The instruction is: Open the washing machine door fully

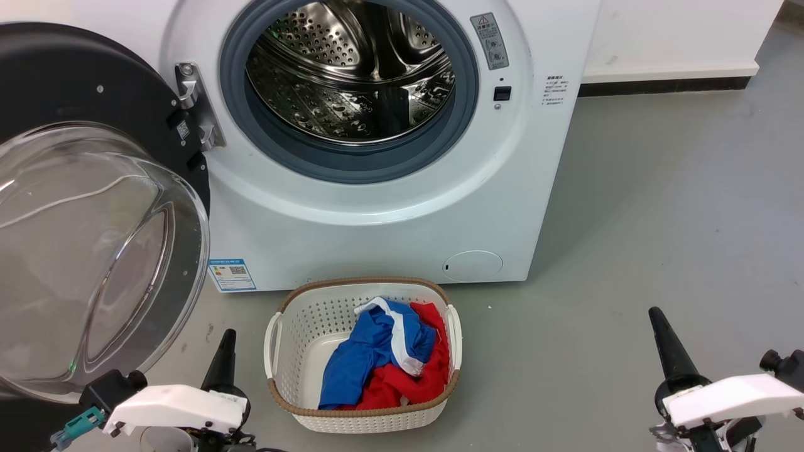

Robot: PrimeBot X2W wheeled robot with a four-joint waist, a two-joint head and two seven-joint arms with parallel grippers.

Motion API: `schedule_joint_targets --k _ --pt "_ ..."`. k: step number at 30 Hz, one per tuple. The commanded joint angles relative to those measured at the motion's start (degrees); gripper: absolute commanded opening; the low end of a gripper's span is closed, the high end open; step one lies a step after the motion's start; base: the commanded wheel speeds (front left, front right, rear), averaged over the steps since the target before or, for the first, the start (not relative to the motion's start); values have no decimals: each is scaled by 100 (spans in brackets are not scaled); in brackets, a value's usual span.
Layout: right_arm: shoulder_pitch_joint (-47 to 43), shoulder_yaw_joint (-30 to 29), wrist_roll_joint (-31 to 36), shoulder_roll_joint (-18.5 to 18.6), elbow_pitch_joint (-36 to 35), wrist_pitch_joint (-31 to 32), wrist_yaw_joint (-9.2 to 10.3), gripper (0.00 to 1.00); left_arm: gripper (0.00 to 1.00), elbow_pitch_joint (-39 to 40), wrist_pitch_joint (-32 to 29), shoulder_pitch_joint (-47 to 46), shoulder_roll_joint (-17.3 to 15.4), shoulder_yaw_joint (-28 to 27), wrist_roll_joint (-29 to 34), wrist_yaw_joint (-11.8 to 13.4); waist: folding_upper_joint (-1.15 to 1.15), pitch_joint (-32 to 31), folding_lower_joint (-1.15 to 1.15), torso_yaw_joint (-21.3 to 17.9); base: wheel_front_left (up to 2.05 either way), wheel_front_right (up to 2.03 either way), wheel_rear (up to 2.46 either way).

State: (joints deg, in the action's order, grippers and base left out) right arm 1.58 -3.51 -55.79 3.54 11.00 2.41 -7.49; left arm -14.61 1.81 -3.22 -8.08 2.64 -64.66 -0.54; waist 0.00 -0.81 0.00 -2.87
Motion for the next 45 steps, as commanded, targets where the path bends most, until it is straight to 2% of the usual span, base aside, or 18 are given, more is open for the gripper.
schedule_joint_targets --k 1,45 --pt "176 -28 -193 -8 -38 22 -1 0 0 65 -39 -164 20 -75 -132 -61 0 2 0 6 0 0 0" --pt "401 -230 -2642 -57 207 312 0 0 0 65 -618 -292 384 -686 -1993 -517 0 63 0 185 0 0 0"
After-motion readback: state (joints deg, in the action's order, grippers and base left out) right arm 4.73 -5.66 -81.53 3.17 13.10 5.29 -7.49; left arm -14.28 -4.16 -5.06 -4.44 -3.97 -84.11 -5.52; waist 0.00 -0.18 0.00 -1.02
